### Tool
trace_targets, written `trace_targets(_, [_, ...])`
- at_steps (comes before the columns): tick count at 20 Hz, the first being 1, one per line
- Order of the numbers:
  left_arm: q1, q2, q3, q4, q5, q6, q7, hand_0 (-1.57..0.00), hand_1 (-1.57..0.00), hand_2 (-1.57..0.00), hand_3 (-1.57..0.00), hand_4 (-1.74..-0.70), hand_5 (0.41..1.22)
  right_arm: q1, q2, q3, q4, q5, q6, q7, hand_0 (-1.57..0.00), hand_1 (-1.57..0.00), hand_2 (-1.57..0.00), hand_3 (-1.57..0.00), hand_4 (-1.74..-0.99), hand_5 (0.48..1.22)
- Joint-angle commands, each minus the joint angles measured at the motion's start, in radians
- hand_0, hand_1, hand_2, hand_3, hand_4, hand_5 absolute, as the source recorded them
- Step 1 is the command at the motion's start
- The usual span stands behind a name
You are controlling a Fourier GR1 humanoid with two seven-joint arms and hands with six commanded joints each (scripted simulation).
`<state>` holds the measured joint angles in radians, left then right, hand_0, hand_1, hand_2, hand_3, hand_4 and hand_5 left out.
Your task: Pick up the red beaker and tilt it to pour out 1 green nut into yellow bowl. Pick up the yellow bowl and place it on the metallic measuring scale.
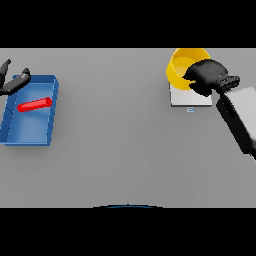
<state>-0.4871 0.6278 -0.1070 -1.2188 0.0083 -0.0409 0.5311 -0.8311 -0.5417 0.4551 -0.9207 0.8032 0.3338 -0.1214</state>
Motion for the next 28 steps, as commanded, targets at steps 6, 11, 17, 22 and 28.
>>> trace_targets(6, [-0.024, -0.003, -0.013, 0.023, -0.021, 0.000, 0.003, 0.00, 0.00, 0.00, 0.00, -0.86, 0.804, -0.012, 0.025, -0.015, 0.130, -0.008, -0.045, -0.032, -1.57, -1.57, -1.40, -1.34, -1.741, 1.221])
trace_targets(11, [-0.020, 0.000, -0.008, 0.022, -0.016, -0.004, 0.000, 0.00, 0.00, 0.00, 0.00, -0.85, 0.799, -0.024, 0.043, -0.013, 0.199, 0.001, -0.071, -0.037, -1.57, -1.57, -1.38, -1.40, -1.741, 1.221])
trace_targets(17, [-0.019, 0.005, -0.008, 0.041, -0.017, -0.016, -0.010, 0.00, 0.00, 0.00, 0.00, -0.84, 0.775, -0.013, 0.039, -0.017, 0.209, -0.012, -0.053, -0.035, -1.56, -1.43, -1.34, -1.11, -1.682, 1.221])
trace_targets(22, [-0.012, -0.004, -0.008, 0.022, -0.010, -0.007, -0.002, 0.00, 0.00, 0.00, 0.00, -0.84, 0.764, -0.023, 0.059, -0.044, 0.232, -0.049, -0.017, -0.023, -0.76, -0.67, -0.58, -0.48, -1.513, 0.923])
trace_targets(28, [-0.019, -0.006, -0.008, 0.034, -0.016, -0.002, -0.006, 0.00, 0.00, 0.00, 0.00, -0.83, 0.752, -0.021, 0.049, -0.030, 0.230, -0.037, 0.003, -0.020, -0.20, -0.19, -0.15, -0.13, -1.435, 0.817])
